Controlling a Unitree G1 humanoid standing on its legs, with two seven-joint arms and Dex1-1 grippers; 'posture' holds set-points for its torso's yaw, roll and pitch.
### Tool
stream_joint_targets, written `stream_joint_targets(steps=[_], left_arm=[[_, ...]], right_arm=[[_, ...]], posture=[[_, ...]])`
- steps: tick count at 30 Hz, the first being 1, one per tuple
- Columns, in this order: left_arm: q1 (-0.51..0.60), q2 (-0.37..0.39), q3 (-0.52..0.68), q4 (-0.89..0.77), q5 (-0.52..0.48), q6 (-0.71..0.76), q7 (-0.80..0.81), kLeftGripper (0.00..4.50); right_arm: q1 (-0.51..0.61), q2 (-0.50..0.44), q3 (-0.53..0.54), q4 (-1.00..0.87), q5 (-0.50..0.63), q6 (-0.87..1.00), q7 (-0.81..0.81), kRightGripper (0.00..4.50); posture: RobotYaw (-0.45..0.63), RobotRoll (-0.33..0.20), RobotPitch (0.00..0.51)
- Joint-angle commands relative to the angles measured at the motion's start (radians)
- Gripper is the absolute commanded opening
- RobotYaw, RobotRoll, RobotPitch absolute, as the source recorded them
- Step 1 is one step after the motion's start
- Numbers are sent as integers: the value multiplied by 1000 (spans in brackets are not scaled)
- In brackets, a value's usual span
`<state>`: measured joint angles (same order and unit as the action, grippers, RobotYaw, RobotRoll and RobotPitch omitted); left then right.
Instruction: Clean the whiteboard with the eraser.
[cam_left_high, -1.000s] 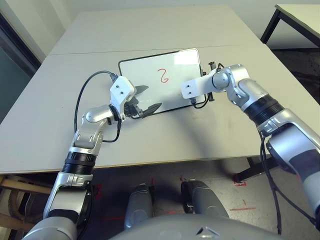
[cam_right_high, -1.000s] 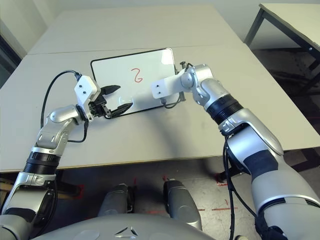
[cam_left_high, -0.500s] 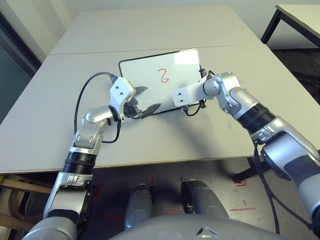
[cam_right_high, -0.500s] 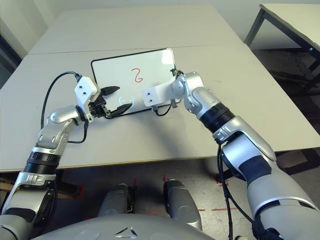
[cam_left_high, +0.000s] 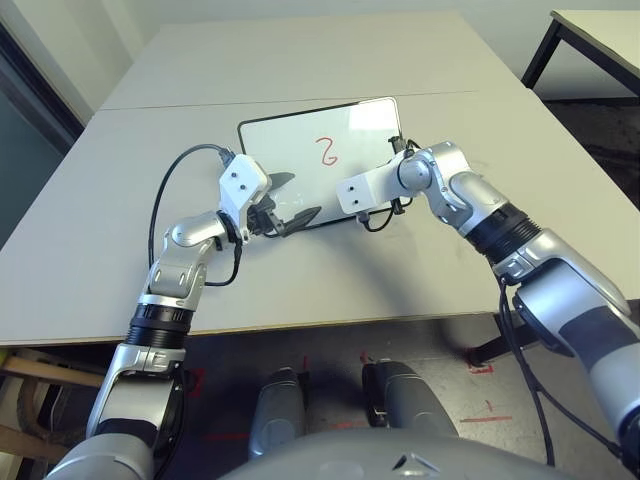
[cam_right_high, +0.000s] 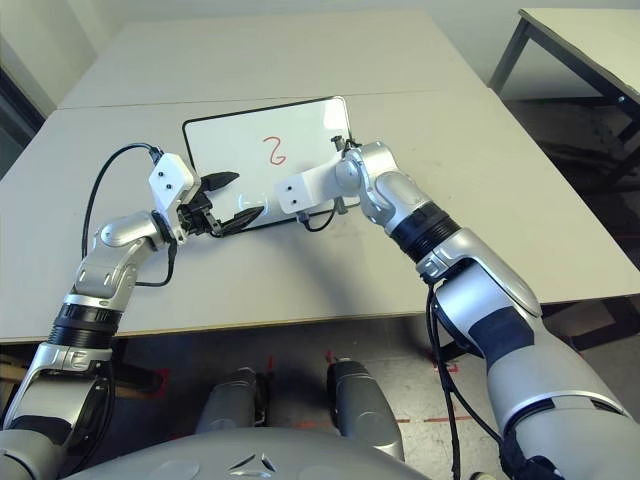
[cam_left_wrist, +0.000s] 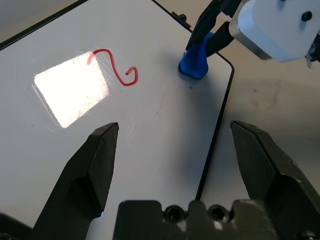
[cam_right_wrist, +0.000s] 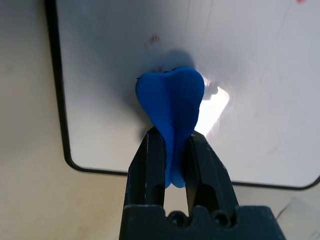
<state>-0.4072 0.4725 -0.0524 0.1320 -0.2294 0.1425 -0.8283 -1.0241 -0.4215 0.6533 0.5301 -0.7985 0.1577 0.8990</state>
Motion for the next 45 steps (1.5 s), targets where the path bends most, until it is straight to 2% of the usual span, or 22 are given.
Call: stream_joint_targets(steps=[1,11,36,45], left_arm=[[-3,-3,-14,-9,14,3,0,4500],[-11,-3,-18,-18,12,14,2,4500],[6,19,-2,-81,-1,74,7,4500],[2,18,-4,-87,0,85,11,4500]], right_arm=[[-10,-20,0,36,-17,-12,-9,364],[-32,-54,-1,99,-30,-39,-42,364],[64,78,26,-69,-46,31,16,364],[58,73,17,-57,-56,22,16,363]], posture=[[-106,0,52],[-115,0,47],[-103,0,64],[-104,0,60]])
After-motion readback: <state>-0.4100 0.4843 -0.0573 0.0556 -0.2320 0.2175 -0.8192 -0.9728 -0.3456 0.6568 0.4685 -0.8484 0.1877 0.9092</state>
